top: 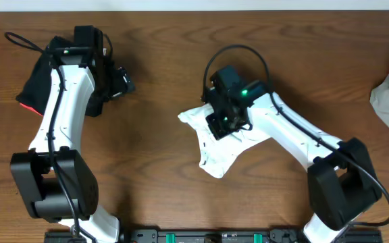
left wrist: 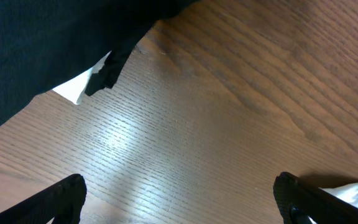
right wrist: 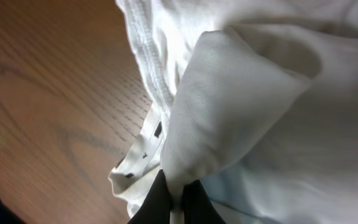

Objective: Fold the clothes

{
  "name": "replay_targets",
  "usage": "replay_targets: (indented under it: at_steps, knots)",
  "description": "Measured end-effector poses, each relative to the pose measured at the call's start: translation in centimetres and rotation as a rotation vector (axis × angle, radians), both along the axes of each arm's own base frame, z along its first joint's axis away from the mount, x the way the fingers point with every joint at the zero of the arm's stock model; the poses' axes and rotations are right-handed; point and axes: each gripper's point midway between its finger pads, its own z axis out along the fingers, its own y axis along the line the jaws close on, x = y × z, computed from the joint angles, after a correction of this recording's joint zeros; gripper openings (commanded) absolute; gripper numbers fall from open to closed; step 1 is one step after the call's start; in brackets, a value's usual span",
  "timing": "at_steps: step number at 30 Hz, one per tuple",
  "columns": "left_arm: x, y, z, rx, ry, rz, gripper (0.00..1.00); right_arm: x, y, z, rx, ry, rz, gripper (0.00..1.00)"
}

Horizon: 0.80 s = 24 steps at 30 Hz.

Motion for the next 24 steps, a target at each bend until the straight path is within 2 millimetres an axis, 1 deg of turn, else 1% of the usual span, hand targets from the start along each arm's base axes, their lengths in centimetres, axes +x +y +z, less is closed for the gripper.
replay_targets:
  at_steps: [4, 6, 7, 8, 10, 11, 13, 14, 15, 16, 17, 20, 22, 24]
  knots:
    - [0.0, 0.0, 0.0, 0.0, 0.0, 0.0, 0.98, -1.0, 1.1, -0.3, 0.005, 0.006, 0.019, 0.02]
    - [0.0, 0.0, 0.0, 0.0, 0.0, 0.0, 0.98, -1.4, 1.8, -0.2, 0.012, 0.009, 0.021, 0.07]
    - [0.0, 0.0, 0.0, 0.0, 0.0, 0.0, 0.98, -1.6, 2.1, -0.2, 0.014, 0.011, 0.022, 0.12]
    - [0.0, 0.0, 0.0, 0.0, 0.0, 0.0, 0.98, -1.8, 2.3, -0.2, 0.016, 0.015, 0.02, 0.21]
    - [0.0, 0.0, 0.0, 0.0, 0.0, 0.0, 0.98, -2.2, 2.7, -0.1, 0.021, 0.025, 0.01, 0.33]
    - [0.0, 0.0, 0.0, 0.0, 0.0, 0.0, 0.98, -2.4, 3.0, -0.1, 0.022, 0.026, 0.018, 0.42]
    - [0.0, 0.0, 0.0, 0.0, 0.0, 0.0, 0.98, -2.7, 3.2, -0.1, 0.025, 0.035, 0.013, 0.52]
    - [0.0, 0.0, 0.0, 0.0, 0.0, 0.0, 0.98, -2.8, 3.3, -0.1, 0.026, 0.038, 0.011, 0.56]
    - [0.0, 0.0, 0.0, 0.0, 0.0, 0.0, 0.98, -3.0, 3.5, -0.1, 0.036, 0.045, 0.014, 0.63]
    - [0.0, 0.0, 0.0, 0.0, 0.0, 0.0, 0.98, -3.1, 3.6, 0.0, 0.044, 0.054, 0.012, 0.67]
    - [0.0, 0.0, 0.0, 0.0, 0.0, 0.0, 0.98, -3.3, 3.9, 0.1, 0.061, 0.064, 0.021, 0.7]
    - [0.0, 0.0, 0.0, 0.0, 0.0, 0.0, 0.98, -4.5, 5.0, 0.7, 0.134, 0.109, 0.084, 0.7]
    - [0.0, 0.0, 0.0, 0.0, 0.0, 0.0, 0.98, -5.3, 5.3, 1.0, 0.172, 0.141, 0.132, 0.67]
    - [0.0, 0.0, 0.0, 0.0, 0.0, 0.0, 0.98, -6.1, 5.2, 1.3, 0.19, 0.178, 0.157, 0.66]
